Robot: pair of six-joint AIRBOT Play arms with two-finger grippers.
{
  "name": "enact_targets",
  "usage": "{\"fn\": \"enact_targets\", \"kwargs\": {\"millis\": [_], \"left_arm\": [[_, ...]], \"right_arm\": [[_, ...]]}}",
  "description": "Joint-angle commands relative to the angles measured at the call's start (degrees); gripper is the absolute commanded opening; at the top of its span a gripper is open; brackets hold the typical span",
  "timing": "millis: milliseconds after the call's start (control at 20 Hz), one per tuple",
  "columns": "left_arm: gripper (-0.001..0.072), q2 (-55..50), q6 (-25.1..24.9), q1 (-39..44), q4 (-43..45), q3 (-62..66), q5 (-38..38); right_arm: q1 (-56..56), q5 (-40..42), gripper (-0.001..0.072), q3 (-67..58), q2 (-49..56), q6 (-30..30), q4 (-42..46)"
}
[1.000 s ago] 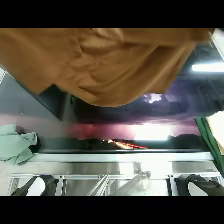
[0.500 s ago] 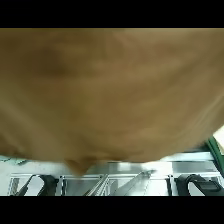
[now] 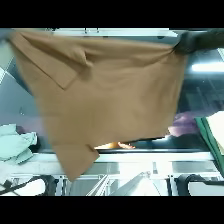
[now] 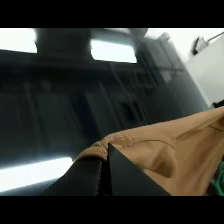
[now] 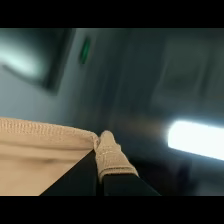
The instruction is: Fold the shirts.
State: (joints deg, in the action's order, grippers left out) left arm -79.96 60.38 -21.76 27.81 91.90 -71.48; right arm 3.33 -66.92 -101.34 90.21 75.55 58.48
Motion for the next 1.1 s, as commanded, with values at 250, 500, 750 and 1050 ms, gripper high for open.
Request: {"fn": "enact_targets", "kwargs": {"millis": [250, 500, 750, 1050], "left_arm": [[0.0017, -26.5, -8.8, 4.4, 2.6, -0.2, 9.7], [0.0014, -36.4, -6.1, 4.5, 2.2, 13.8, 6.1], [0.0013, -40.4, -4.8, 5.4, 2.3, 16.2, 3.7], [0.0012, -41.6, -4.7, 6.8, 5.2, 16.2, 0.9]], "right_arm": [[7.1, 5.6, 0.0026, -0.1, 25.4, -19.2, -35.3], [13.8, 4.8, 0.0027, -0.1, 28.4, -24.4, -49.2], [14.3, -0.4, 0.0027, -0.1, 30.3, -24.8, -46.0], [13.9, -7.1, 0.0027, -0.1, 32.6, -23.6, -37.9]]}}
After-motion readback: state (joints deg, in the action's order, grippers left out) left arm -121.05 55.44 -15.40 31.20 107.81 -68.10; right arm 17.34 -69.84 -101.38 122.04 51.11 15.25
